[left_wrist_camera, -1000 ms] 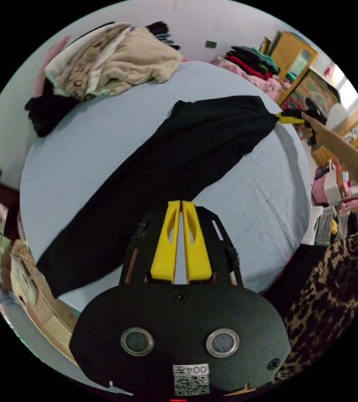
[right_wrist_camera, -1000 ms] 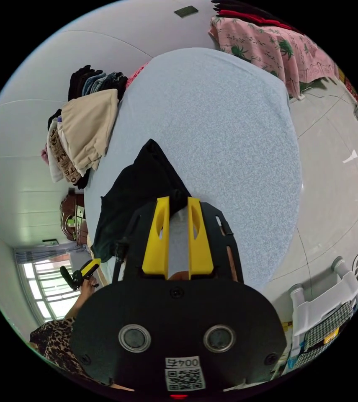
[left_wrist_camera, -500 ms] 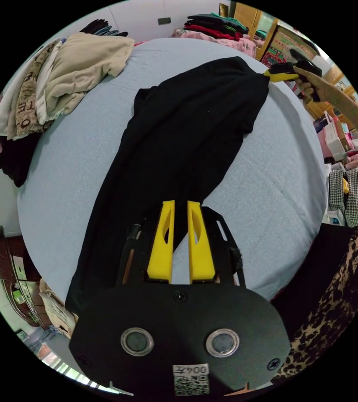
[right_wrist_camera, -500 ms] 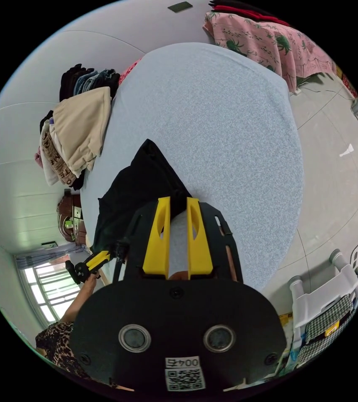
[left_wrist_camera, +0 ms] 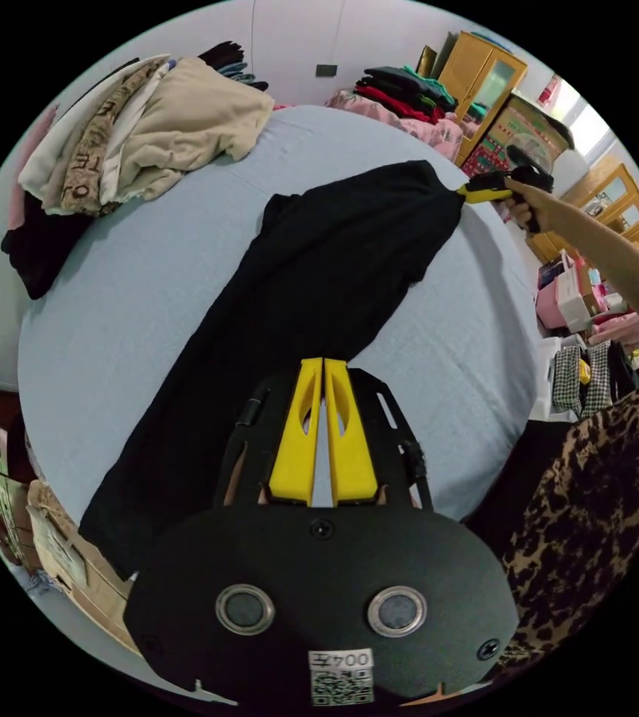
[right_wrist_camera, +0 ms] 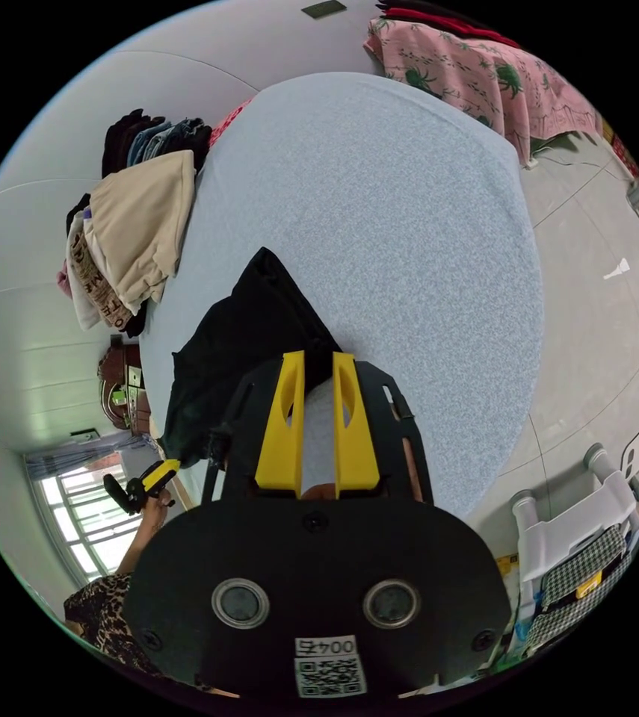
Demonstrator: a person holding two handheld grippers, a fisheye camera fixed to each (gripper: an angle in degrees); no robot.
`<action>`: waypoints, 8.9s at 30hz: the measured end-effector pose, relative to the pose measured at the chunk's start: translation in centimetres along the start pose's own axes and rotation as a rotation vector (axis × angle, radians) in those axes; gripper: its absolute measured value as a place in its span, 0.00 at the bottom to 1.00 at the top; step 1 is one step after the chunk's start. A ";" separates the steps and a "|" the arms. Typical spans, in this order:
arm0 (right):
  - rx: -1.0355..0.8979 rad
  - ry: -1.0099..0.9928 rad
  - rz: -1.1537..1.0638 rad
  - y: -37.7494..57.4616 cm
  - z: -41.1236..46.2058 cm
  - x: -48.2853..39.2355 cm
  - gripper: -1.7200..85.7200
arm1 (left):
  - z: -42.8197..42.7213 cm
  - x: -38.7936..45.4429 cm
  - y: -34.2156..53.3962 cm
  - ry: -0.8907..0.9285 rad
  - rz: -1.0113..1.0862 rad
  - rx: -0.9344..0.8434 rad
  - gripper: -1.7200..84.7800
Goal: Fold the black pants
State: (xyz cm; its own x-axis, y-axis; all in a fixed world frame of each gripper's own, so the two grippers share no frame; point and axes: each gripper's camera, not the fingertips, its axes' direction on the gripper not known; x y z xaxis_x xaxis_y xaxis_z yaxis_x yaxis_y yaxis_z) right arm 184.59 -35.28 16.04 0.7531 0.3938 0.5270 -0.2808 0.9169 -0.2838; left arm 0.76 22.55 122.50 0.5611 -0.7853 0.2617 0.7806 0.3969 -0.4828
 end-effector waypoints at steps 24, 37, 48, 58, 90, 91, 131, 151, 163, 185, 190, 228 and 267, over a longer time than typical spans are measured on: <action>-0.019 -0.007 -0.003 -0.5 -0.8 1.2 0.10 | 9.0 -28.4 23.0 1.001 -1.280 0.536 0.18; 0.013 -0.131 0.033 0.4 -2.6 4.1 0.10 | 11.6 -37.1 22.0 0.980 -1.255 0.501 0.13; 0.077 -0.516 0.208 5.7 -2.9 10.0 0.20 | 12.3 -42.2 24.6 0.959 -1.240 0.477 0.06; 0.071 -0.367 0.105 4.0 -3.7 7.4 0.07 | 13.9 -45.4 26.7 1.011 -1.242 0.470 0.05; 0.040 -0.308 0.119 0.0 -7.0 9.9 0.12 | 15.6 -47.7 31.9 1.005 -1.187 0.405 0.05; 0.035 -0.331 0.133 0.6 -7.0 10.4 0.13 | 15.6 -47.6 32.1 1.009 -1.187 0.408 0.05; 0.065 -0.536 0.070 -1.0 -12.2 3.2 0.08 | 1.1 -47.8 37.9 1.110 -1.107 0.533 0.05; -0.001 -0.417 0.228 0.2 -0.6 6.1 0.08 | 3.5 -47.3 38.0 1.093 -1.233 0.371 0.05; -0.025 -0.260 0.169 8.6 3.7 4.1 0.08 | -2.1 -46.3 39.8 1.001 -1.123 0.201 0.05; 0.071 -0.079 -0.198 33.4 20.8 -15.7 0.14 | -18.0 -47.3 47.4 0.803 -0.990 0.275 0.10; -0.102 -0.121 -0.302 41.8 30.5 -23.1 0.14 | -25.2 -52.1 52.0 0.566 -1.009 0.297 0.10; -0.151 -0.593 0.089 77.6 86.2 -64.2 0.16 | -55.6 -88.2 34.9 0.481 0.101 -0.154 0.15; 0.400 0.204 0.284 93.7 113.3 -101.1 0.09 | -73.9 -111.5 10.1 0.844 0.574 -0.490 0.08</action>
State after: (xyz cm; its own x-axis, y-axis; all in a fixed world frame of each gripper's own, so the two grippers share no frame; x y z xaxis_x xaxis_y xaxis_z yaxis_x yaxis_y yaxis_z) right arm 14.76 18.24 26.95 0.7037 0.6458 0.2963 -0.6654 0.7452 -0.0436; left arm -74.27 78.97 26.65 0.2919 -0.6902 -0.6621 0.1717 0.7189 -0.6736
